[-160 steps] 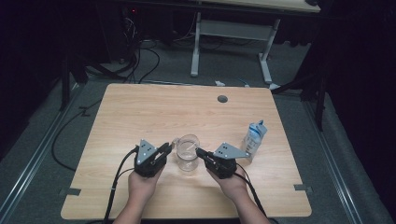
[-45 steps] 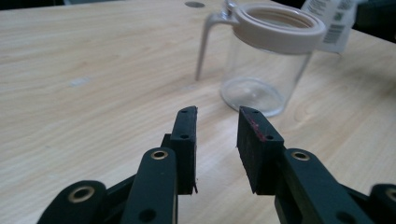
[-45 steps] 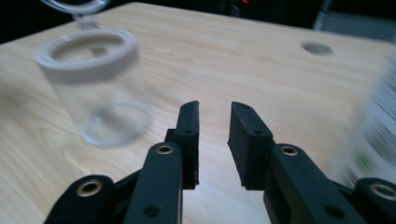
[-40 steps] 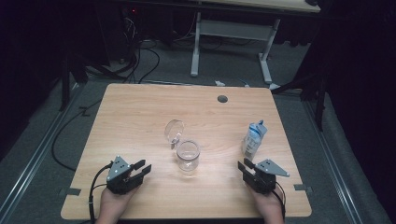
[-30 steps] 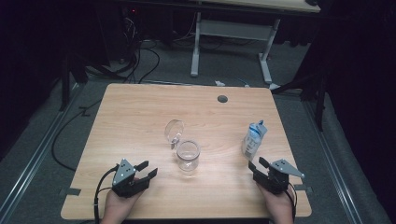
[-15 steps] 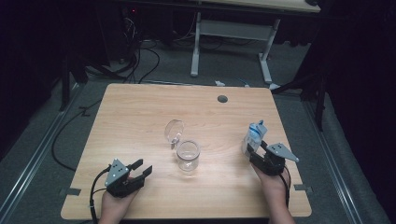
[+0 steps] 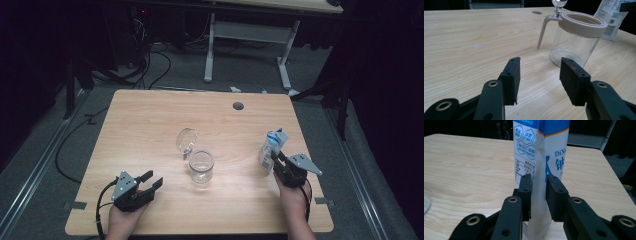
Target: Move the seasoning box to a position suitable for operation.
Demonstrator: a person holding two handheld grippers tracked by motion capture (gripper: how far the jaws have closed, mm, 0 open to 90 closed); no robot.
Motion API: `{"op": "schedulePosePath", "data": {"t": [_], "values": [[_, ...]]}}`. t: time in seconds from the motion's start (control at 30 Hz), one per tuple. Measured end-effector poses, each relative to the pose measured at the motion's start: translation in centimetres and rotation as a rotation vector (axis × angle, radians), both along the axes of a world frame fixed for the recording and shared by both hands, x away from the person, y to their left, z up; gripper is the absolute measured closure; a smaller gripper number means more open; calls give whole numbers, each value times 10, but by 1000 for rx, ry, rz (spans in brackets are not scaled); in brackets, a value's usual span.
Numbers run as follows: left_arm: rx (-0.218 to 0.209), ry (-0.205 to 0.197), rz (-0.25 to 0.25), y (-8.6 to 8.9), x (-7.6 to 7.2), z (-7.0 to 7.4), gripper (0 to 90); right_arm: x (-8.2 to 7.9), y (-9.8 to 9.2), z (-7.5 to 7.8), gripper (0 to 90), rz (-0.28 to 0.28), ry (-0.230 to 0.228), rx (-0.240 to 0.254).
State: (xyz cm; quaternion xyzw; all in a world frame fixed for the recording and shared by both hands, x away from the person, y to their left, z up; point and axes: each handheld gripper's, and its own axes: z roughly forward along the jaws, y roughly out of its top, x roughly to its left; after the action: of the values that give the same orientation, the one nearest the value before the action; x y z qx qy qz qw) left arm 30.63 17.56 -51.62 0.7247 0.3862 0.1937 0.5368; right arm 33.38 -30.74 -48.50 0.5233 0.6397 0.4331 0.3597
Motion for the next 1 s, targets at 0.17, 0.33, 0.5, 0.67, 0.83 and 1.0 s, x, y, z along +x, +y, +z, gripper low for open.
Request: {"op": "schedulePosePath", "data": {"t": [0.17, 0.33, 0.5, 0.67, 0.83, 1.0], "values": [[0, 0, 1, 0, 1, -1, 514, 1, -3, 0, 854, 5, 9, 3], [0, -2, 0, 1, 0, 0, 513, 3, -3, 1, 884, 12, 15, -19], [1, -3, -5, 1, 0, 0, 512, 5, -8, 1, 889, 22, 21, 16], [4, -5, -7, 0, 0, -1, 510, 3, -3, 0, 791, -18, -9, 4], [3, -5, -7, 0, -1, -1, 510, 5, -4, -3, 682, -14, -1, 18], [0, -4, -5, 0, 0, -1, 509, 5, -1, -5, 673, 2, -21, -13]]}}
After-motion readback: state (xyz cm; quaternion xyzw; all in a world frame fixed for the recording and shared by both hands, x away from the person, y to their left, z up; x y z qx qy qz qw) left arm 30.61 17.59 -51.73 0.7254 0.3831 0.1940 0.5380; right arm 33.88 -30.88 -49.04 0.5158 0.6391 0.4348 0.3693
